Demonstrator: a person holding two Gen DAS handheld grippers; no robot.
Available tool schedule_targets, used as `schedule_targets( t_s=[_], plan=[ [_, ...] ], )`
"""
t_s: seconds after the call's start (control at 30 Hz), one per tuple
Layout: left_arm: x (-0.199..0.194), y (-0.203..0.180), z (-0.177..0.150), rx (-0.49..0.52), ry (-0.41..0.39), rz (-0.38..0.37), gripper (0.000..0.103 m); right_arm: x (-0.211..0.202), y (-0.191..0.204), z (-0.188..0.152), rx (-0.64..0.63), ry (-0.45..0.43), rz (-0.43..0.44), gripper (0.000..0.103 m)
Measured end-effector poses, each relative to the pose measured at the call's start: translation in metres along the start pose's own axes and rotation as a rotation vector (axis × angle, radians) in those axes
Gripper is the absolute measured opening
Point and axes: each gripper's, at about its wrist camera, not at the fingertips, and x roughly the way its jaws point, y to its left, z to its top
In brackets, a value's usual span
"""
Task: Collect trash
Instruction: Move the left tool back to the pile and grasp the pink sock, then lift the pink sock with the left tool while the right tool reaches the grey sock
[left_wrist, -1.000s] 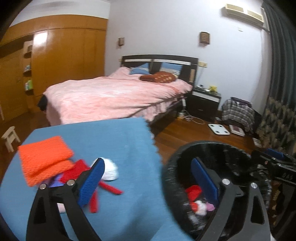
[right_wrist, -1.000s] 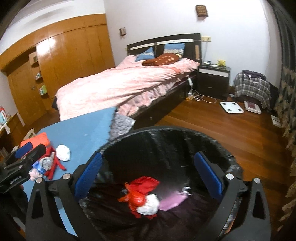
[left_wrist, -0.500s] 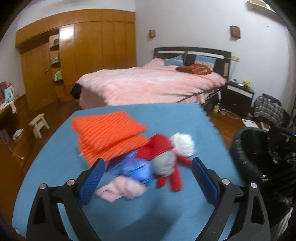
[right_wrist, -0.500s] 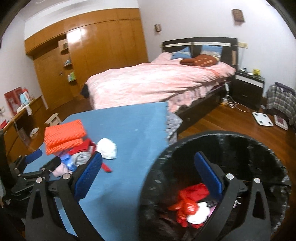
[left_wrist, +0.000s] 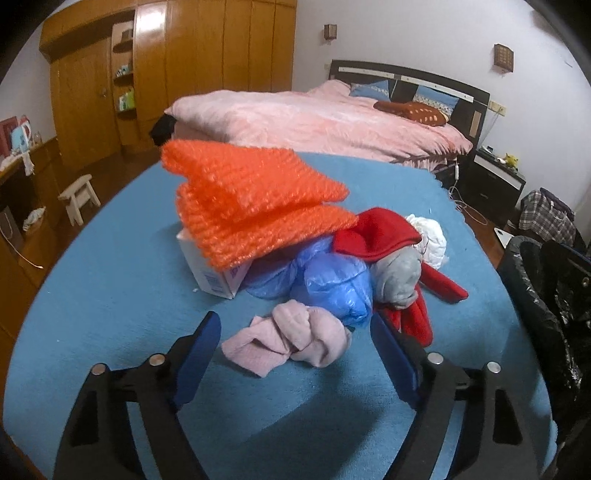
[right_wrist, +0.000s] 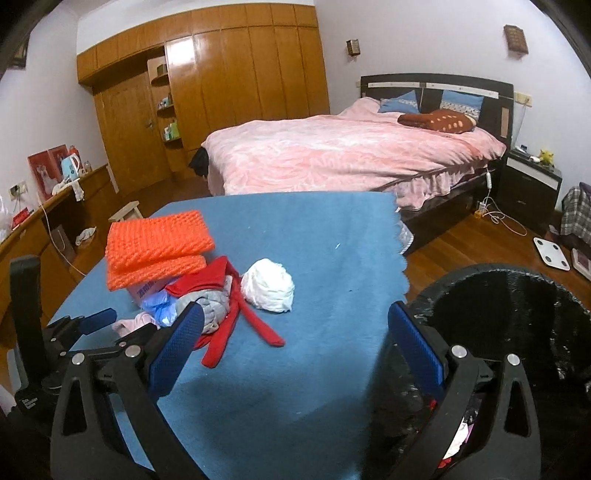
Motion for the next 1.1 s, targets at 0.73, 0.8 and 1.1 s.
schedule_targets(
  t_s=[0.73,0.8,1.1],
  plan=[
    [-0.011,0.013,0.003,-0.019,-0.015,-0.036,0.037,0.035,0.024,-0.012,-0.031,0.062,0.02,0.097],
    [-0.014,0.017,0.003,-0.023,-0.023,-0.034,0.037,0.04,0.026,-0.012,-0.029,0.066,0.021,0.097],
    [-0.021,0.024,0.008,-0.023,-0.058,-0.024,0.037,0.049,0.045,-0.01,-0.05,0.078,0.061,0.095]
  ],
)
